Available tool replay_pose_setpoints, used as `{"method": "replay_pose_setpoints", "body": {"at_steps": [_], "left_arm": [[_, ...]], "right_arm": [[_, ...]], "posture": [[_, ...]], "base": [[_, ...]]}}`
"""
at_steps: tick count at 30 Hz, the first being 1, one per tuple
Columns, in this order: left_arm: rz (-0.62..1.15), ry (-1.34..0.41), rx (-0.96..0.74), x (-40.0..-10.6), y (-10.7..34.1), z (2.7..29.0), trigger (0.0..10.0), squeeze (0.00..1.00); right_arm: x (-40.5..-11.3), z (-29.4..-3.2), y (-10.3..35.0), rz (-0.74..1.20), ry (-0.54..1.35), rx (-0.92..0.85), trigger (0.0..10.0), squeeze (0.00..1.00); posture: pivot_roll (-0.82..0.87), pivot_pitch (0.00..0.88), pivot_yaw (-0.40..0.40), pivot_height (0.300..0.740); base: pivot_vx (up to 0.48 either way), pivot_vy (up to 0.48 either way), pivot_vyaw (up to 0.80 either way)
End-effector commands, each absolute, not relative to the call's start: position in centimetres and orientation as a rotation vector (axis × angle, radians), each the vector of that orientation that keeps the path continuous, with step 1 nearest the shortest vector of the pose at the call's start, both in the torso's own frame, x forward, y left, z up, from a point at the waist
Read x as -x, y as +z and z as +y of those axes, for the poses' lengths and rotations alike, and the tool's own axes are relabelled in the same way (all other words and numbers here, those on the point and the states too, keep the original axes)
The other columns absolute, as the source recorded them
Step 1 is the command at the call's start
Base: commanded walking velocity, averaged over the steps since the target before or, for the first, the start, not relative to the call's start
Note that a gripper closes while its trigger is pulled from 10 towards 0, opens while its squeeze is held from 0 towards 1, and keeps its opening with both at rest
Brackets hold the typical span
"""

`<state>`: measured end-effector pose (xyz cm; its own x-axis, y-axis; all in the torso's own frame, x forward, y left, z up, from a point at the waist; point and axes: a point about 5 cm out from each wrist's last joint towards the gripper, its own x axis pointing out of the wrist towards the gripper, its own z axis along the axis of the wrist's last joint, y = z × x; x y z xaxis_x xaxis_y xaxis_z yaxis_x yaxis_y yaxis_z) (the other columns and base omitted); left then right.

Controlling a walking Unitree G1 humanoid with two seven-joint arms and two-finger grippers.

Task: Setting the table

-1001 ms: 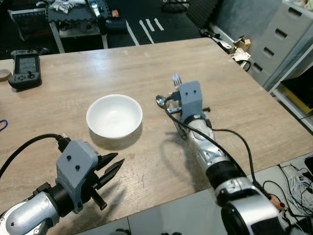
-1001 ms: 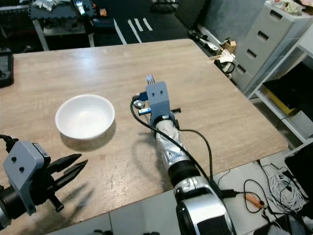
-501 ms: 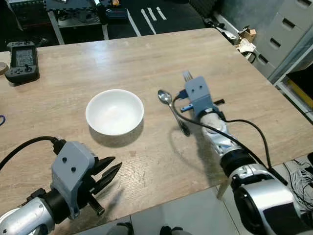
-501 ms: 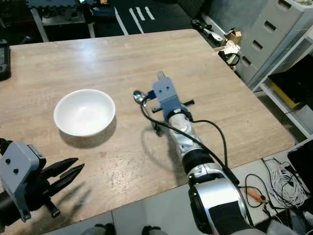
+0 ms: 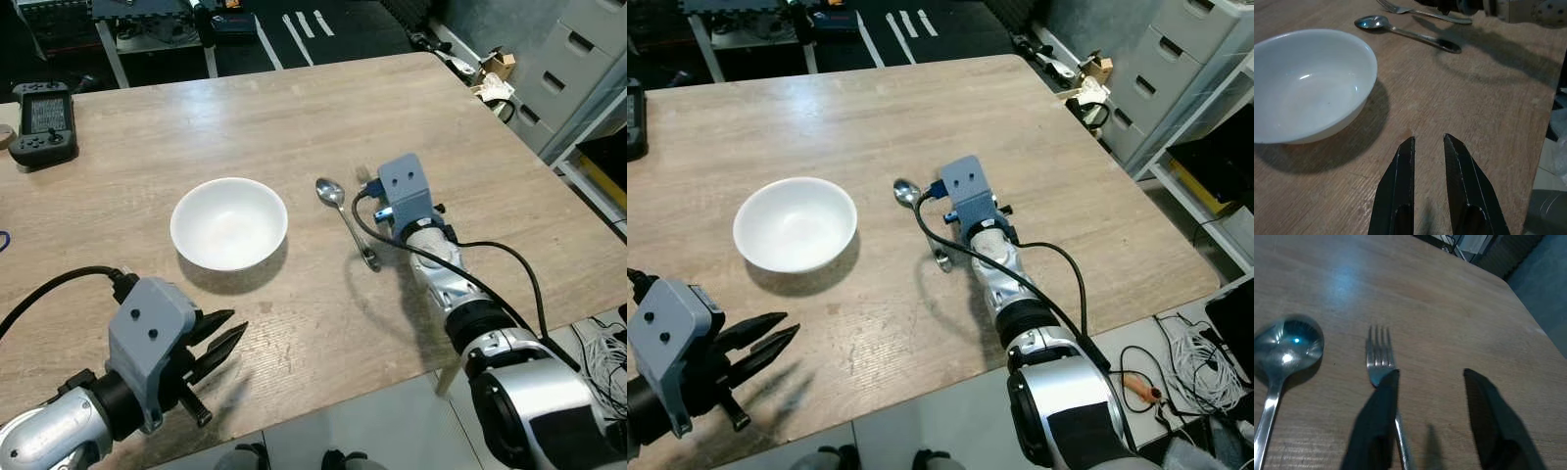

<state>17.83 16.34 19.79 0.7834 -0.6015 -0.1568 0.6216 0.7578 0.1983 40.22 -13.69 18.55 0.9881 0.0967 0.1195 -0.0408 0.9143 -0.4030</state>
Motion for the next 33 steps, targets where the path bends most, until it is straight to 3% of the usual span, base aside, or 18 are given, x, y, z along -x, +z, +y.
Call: {"method": "replay_pose_setpoints", "body": {"at_steps": [1, 2, 3, 4, 5, 9, 14, 22, 33], "left_arm": [[0.102, -0.673, -0.238, -17.8, 19.4, 16.2, 10.0, 0.00], [0.100, -0.673, -0.238, -17.9, 19.3, 16.2, 10.0, 0.00], [0.094, -0.670, -0.238, -18.1, 19.4, 16.1, 10.0, 0.00], [0.090, -0.669, -0.238, -18.2, 19.4, 16.1, 10.0, 0.00], [0.081, -0.659, -0.234, -18.4, 19.4, 16.0, 10.0, 0.00], [0.054, -0.605, -0.228, -19.4, 19.4, 16.1, 10.0, 0.00], [-0.028, -0.516, -0.198, -21.8, 20.1, 15.2, 10.0, 0.00], [-0.098, -0.468, -0.168, -23.7, 21.2, 14.5, 10.0, 0.00], [-0.165, -0.406, -0.149, -25.0, 22.5, 14.2, 10.0, 0.00]], "right_arm": [[-40.2, -14.3, 18.6, -0.153, 0.049, 0.385, 10.0, 1.00], [-40.2, -14.4, 18.9, -0.166, 0.040, 0.374, 10.0, 0.96], [-40.2, -14.7, 19.3, -0.181, 0.026, 0.362, 10.0, 0.54], [-40.2, -14.8, 19.5, -0.190, 0.018, 0.353, 10.0, 0.54], [-40.2, -15.1, 20.0, -0.209, 0.000, 0.328, 10.0, 0.00], [-39.9, -15.6, 21.2, -0.272, -0.044, 0.236, 10.0, 0.00], [-38.0, -15.8, 22.4, -0.370, -0.064, -0.056, 10.0, 0.00], [-34.0, -14.2, 22.5, -0.436, -0.018, -0.178, 10.0, 0.00], [-33.1, -14.5, 24.6, -0.476, -0.011, -0.250, 10.0, 0.00]], "posture": [[0.19, 0.131, 0.025, 0.740], [0.19, 0.131, 0.025, 0.740], [0.19, 0.126, 0.023, 0.740], [0.18, 0.125, 0.022, 0.740], [0.18, 0.124, 0.022, 0.740], [0.16, 0.117, 0.023, 0.740], [0.12, 0.106, 0.035, 0.740], [0.11, 0.087, 0.062, 0.740], [0.14, 0.089, 0.066, 0.740]], "base": [[0.000, 0.000, 0.00], [0.000, 0.000, 0.00], [0.000, 0.000, 0.00], [0.000, 0.000, 0.00], [0.000, 0.000, 0.00], [0.000, 0.000, 0.00], [0.000, 0.000, 0.00], [0.000, 0.000, 0.00], [0.000, 0.000, 0.00]]}}
